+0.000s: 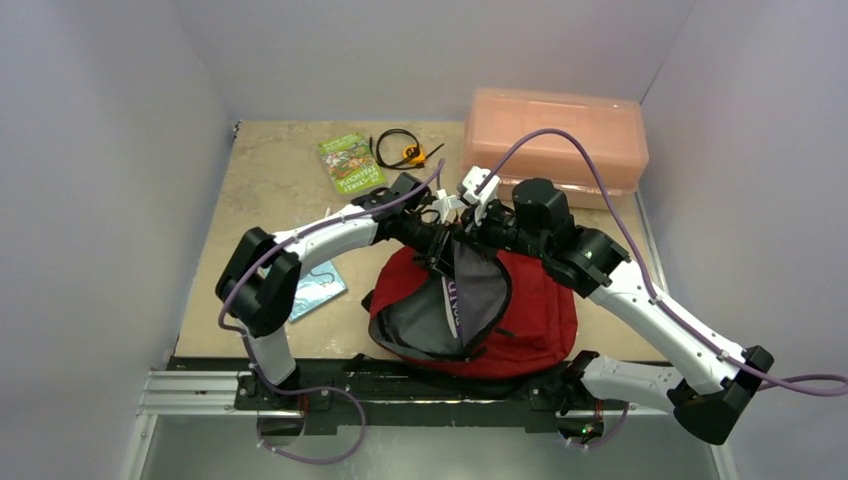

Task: Pack the student bag
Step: Place the book in the student bag.

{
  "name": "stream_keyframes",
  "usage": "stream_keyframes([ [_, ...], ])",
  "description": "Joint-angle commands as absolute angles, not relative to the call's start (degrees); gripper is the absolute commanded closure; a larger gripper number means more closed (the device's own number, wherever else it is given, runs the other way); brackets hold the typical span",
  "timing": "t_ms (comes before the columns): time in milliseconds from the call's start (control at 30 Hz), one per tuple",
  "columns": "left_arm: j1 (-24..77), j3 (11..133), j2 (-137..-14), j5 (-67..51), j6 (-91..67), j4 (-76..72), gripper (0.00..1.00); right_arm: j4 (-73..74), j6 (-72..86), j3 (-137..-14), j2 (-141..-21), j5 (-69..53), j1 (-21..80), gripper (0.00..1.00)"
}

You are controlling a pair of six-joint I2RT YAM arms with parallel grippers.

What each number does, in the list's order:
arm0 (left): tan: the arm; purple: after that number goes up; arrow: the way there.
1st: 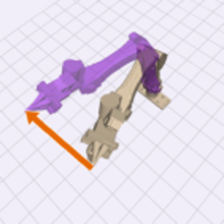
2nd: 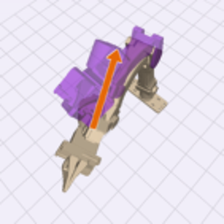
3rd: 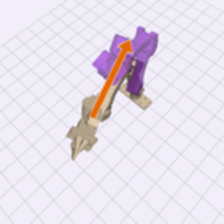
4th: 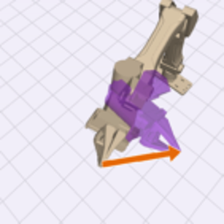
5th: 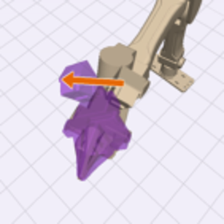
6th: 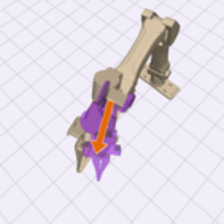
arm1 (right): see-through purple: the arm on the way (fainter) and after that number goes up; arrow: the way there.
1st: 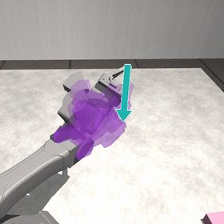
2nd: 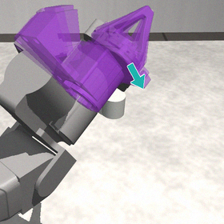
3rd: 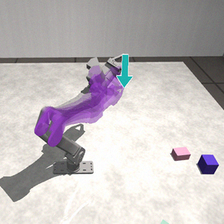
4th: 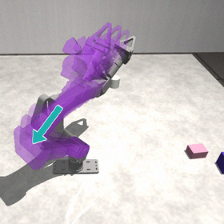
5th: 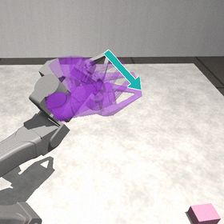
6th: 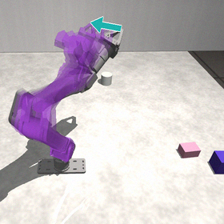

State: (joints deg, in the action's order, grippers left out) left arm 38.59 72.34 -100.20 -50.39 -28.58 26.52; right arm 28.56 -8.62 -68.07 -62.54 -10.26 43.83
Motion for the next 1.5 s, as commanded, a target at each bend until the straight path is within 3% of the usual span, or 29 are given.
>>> stream_keyframes([
  [0, 38.92, 76.58, -105.8, -51.05, -33.92, 18.64, 1.0, 22.37, -8.25, -67.77, -59.65, -11.99, 43.94, 1.0],
  [233, 38.85, 77.91, -107.74, -43.3, -36.65, 20.73, 0.98, 22.1, -7.28, -66.35, -58.29, -12.06, 43.94, 1.0],
  [400, 38.68, 77.63, -102.69, -37.12, -33.57, 26.78, 0.63, 21.99, -6.73, -64.95, -57.37, -11.14, 43.95, 1.0],
  [500, 38.28, 76.17, -97.89, -31.33, -31.17, 31.31, 0.29, 22.2, -6.44, -64.4, -56.96, -10.9, 43.89, 1.0],
  [533, 37.85, 75.4, -95.71, -30.09, -30.89, 32.21, 0.23, 22.18, -6.38, -64.22, -56.81, -10.94, 43.92, 1.0],
  [700, 37.05, 71.1, -87.17, -24.14, -31.99, 35.85, 0.14, 21.89, -6.15, -64.06, -56.51, -11.31, 43.9, 1.0],
  [833, 38.46, 63.84, -78.39, -22.07, -38.05, 34.2, 0.19, 22.63, -6.17, -64.59, -56.94, -10.63, 43.9, 1.0],
  [1033, 46.59, 51.15, -67.78, -13.04, -53.65, 24.0, 0.38, 22.33, -6.03, -63.61, -56.78, -10.01, 43.89, 1.0],
  [1167, 51.94, 48.19, -68.52, -4.36, -59.34, 21.01, 0.52, 21.95, -5.89, -63.45, -57.1, -10.27, 43.94, 1.0],
  [1367, 52.82, 49.56, -76.94, -2.38, -58.8, 17.45, 0.68, 22.14, -5.82, -63.85, -57.06, -9.89, 43.88, 1.0],
  [1467, 52.53, 50.6, -73.75, 1.62, -56.83, 19.31, 0.67, 21.4, -4.22, -63.15, -56.7, -7.86, 43.91, 1.0],
])
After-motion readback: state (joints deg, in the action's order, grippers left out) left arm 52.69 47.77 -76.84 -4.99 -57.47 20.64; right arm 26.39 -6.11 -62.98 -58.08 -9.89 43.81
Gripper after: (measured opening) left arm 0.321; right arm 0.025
